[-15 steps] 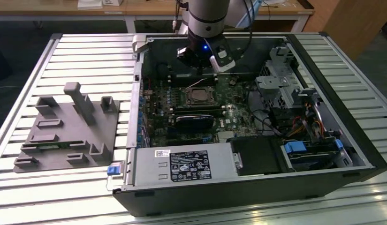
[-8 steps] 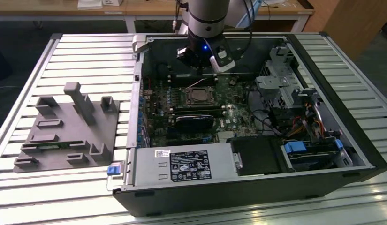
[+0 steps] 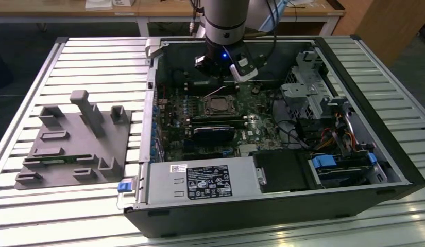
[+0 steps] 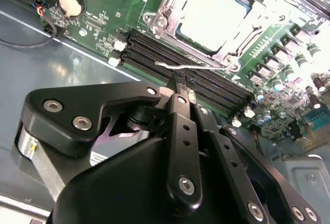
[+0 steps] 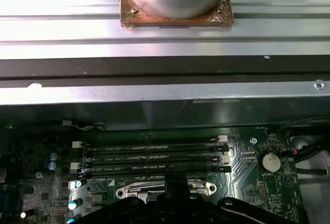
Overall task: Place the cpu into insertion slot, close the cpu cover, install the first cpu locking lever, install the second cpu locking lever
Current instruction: 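Install the first cpu locking lever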
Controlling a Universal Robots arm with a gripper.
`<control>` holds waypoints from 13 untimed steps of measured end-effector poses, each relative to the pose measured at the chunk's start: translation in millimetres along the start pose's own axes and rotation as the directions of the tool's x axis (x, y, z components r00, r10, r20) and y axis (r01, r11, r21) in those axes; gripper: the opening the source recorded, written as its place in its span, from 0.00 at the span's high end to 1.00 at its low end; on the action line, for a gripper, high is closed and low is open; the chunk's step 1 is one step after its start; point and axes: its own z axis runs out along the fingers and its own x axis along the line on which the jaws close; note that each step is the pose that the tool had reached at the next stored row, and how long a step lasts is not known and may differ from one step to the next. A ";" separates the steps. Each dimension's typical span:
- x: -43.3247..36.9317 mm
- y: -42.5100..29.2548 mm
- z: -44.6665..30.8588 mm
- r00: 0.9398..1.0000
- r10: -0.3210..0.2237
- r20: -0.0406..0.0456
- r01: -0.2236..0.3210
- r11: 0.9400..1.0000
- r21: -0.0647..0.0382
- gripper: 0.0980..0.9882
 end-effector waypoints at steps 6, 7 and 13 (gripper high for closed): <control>1.8 -2.9 6.5 1.000 -0.004 0.012 0.004 1.000 -0.001 0.99; 2.0 -3.4 8.1 1.000 -0.004 0.012 0.004 1.000 -0.001 0.99; 2.6 -5.8 16.2 1.000 -0.004 0.013 0.004 1.000 0.002 0.99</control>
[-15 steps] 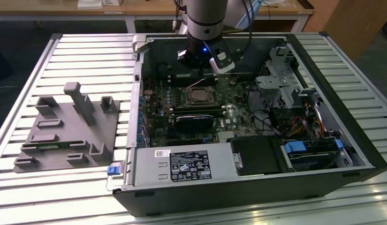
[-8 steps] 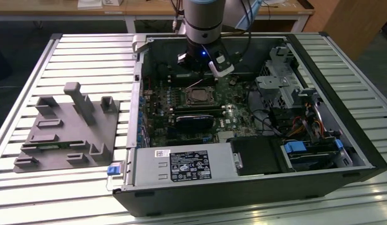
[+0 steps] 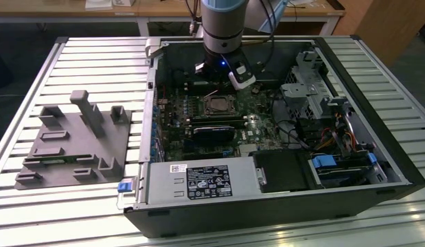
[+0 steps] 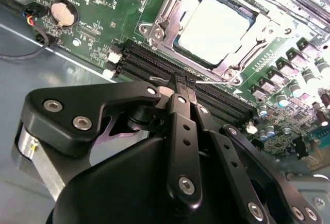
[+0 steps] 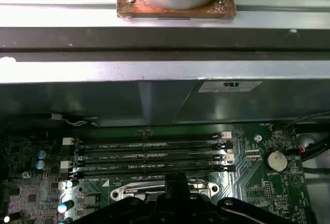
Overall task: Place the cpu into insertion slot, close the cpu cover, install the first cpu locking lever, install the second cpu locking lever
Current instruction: 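Install the first cpu locking lever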
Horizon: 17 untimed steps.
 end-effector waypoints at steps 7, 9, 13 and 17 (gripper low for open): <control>0.9 -1.4 5.4 1.000 -0.002 0.004 0.002 1.000 0.003 0.99; 1.0 -1.0 6.6 1.000 -0.001 0.004 0.001 1.000 0.005 0.99; 1.4 1.1 9.2 1.000 -0.001 0.005 0.001 1.000 0.010 0.99; 1.6 3.8 10.8 1.000 0.003 0.007 -0.003 1.000 0.021 0.99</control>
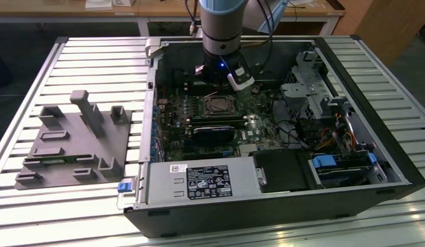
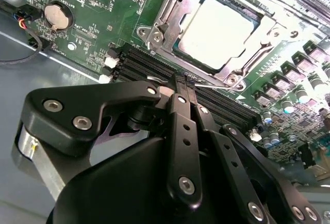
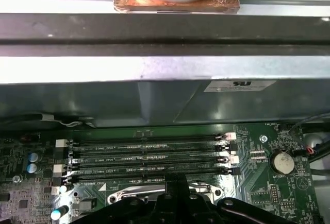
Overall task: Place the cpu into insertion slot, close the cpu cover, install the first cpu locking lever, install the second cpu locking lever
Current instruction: 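Install the first cpu locking lever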
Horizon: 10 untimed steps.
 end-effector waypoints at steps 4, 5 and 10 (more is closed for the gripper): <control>0.2 2.3 1.0 1.000 0.000 0.001 0.000 1.000 0.014 0.99; 0.2 2.3 1.0 1.000 0.000 0.001 0.000 1.000 0.014 0.99; 1.5 2.0 2.3 1.000 -0.002 0.010 0.002 1.000 0.016 0.99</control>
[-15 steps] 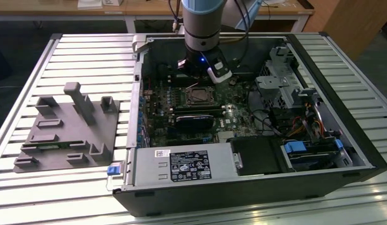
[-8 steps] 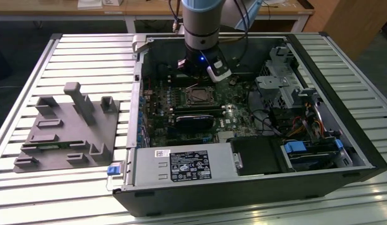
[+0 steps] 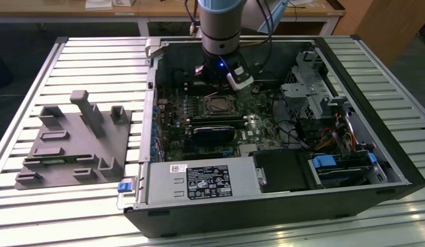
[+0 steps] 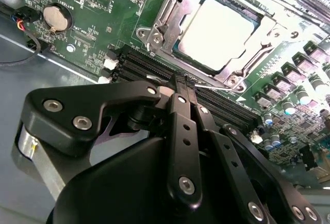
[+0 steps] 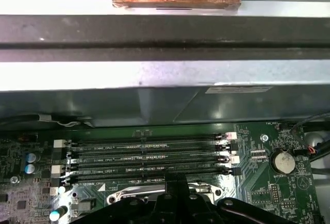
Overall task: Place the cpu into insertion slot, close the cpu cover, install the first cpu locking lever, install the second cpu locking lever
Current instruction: 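Install the first cpu locking lever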
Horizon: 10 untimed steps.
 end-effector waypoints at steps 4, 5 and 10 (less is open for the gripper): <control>4.4 -0.3 1.8 1.000 -0.006 0.023 0.006 1.000 0.008 0.99; 5.0 -0.1 2.1 1.000 -0.006 0.025 0.006 1.000 0.007 0.99; 5.3 0.8 3.8 0.999 0.033 0.036 -0.033 0.999 0.011 0.99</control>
